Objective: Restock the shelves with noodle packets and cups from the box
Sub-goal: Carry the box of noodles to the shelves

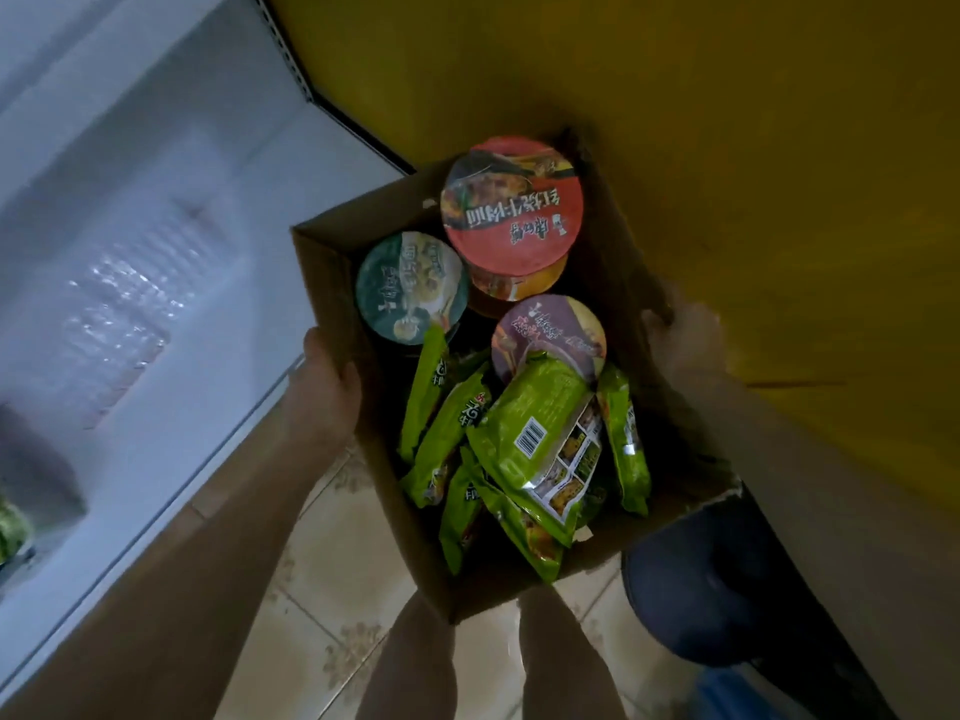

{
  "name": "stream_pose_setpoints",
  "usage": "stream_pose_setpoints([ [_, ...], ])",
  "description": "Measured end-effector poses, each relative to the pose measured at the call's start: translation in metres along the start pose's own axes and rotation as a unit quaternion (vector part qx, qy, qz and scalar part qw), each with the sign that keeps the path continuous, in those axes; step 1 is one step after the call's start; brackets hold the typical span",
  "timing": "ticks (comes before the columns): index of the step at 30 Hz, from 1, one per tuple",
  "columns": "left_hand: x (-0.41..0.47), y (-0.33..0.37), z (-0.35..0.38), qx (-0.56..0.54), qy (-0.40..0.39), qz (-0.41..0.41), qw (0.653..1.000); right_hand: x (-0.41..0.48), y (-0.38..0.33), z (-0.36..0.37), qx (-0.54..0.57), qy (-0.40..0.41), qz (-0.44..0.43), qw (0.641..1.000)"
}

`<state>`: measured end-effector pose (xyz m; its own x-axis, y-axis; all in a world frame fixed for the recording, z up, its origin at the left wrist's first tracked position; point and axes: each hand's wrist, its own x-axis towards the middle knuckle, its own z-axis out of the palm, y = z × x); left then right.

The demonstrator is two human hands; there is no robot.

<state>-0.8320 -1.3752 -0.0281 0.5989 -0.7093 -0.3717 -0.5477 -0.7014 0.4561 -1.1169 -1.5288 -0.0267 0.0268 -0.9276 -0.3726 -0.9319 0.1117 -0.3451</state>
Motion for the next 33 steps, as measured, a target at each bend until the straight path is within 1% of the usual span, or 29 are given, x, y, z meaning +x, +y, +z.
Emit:
stream_pose_setpoints([
  [4,0.026,-0.019,0.050,-0.007,0.012,-0.039,0.999,0.054,0.011,0.048,0.032,-0.021,-0.036,0.999],
  [8,0.045,-0.034,0.087,-0.019,0.025,-0.057,0.998,0.092,0.016,0.081,0.016,-0.037,-0.084,0.996],
  [12,0.060,-0.046,0.117,-0.045,0.037,-0.073,0.996,0.125,0.015,0.106,0.007,-0.043,-0.108,0.993],
  [14,0.065,-0.050,0.128,-0.035,0.039,-0.088,0.995,0.135,0.012,0.117,0.015,-0.045,-0.121,0.992],
  [25,0.076,-0.072,0.167,-0.064,0.022,-0.174,0.982,0.166,0.005,0.167,0.015,-0.066,-0.130,0.989],
  [33,0.096,-0.074,0.175,-0.085,0.022,-0.190,0.978,0.204,-0.024,0.177,-0.058,-0.045,-0.154,0.985],
])
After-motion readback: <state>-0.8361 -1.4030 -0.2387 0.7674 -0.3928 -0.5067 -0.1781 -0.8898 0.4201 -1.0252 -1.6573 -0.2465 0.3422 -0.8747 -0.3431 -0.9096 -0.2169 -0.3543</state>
